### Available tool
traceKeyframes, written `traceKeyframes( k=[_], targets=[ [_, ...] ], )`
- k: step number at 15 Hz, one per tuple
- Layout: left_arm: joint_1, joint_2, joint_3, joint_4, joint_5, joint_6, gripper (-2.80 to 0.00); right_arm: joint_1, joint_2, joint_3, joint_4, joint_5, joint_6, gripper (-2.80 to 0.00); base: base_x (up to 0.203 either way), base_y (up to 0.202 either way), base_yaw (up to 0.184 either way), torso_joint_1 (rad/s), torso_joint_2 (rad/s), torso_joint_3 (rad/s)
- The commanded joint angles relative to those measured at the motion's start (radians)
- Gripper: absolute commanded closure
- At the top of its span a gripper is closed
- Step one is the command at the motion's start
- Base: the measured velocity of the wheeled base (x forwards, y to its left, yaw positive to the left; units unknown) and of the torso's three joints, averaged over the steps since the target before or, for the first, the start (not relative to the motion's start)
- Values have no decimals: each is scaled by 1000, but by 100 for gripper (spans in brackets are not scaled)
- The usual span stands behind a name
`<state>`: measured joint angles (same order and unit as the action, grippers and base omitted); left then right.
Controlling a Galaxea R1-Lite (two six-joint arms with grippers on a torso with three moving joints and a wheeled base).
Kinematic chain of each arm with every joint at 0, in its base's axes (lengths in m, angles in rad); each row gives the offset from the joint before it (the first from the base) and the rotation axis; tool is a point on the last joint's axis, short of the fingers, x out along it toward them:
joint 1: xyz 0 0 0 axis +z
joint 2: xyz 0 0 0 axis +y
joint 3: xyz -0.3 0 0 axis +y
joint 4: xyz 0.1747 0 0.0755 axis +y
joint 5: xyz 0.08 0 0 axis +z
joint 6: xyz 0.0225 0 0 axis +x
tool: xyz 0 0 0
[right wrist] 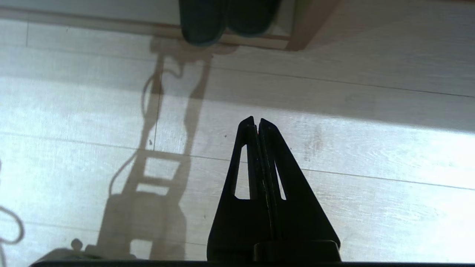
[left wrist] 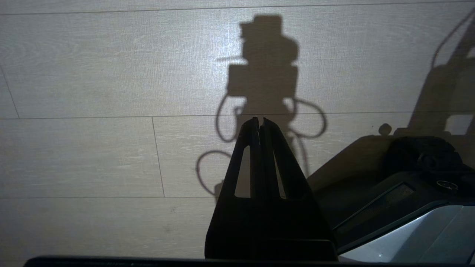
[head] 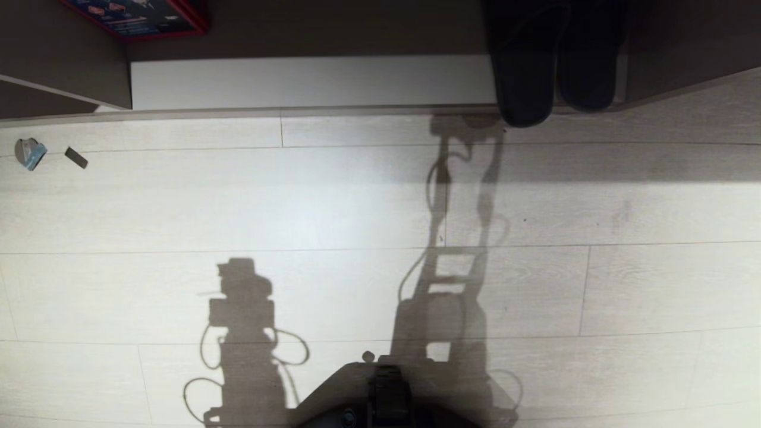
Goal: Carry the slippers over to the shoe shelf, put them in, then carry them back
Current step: Pick up the slippers in the shoe cabinet
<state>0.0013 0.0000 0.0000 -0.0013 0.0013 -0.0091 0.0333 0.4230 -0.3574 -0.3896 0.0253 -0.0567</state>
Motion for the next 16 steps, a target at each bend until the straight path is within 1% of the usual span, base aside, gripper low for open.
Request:
traceKeyframes(
  k=[1, 5, 6, 9, 12, 14, 15, 16],
  targets=[
    [0, 0, 0, 0, 0, 0, 0, -25, -117, 41, -1, 2, 11, 0, 0, 0, 0, 0, 0, 0],
    [0, 0, 0, 0, 0, 0, 0, -39, -256, 179, 18, 36, 21, 0, 0, 0, 0, 0, 0, 0],
    [0, 0, 0, 0, 0, 0, 0, -37, -297, 198, 57, 36, 21, 0, 0, 0, 0, 0, 0, 0],
    [0, 0, 0, 0, 0, 0, 0, -32, -424, 258, 278, 38, 25, 0, 0, 0, 0, 0, 0, 0],
    [0, 0, 0, 0, 0, 0, 0, -33, -425, 353, 275, 35, 25, 0, 0, 0, 0, 0, 0, 0],
    [0, 0, 0, 0, 0, 0, 0, -33, -425, 356, 298, 18, 26, 0, 0, 0, 0, 0, 0, 0],
    [0, 0, 0, 0, 0, 0, 0, -33, -425, 357, 314, -7, 27, 0, 0, 0, 0, 0, 0, 0],
    [0, 0, 0, 0, 0, 0, 0, -33, -425, 356, 383, -16, 34, 0, 0, 0, 0, 0, 0, 0]
  ],
)
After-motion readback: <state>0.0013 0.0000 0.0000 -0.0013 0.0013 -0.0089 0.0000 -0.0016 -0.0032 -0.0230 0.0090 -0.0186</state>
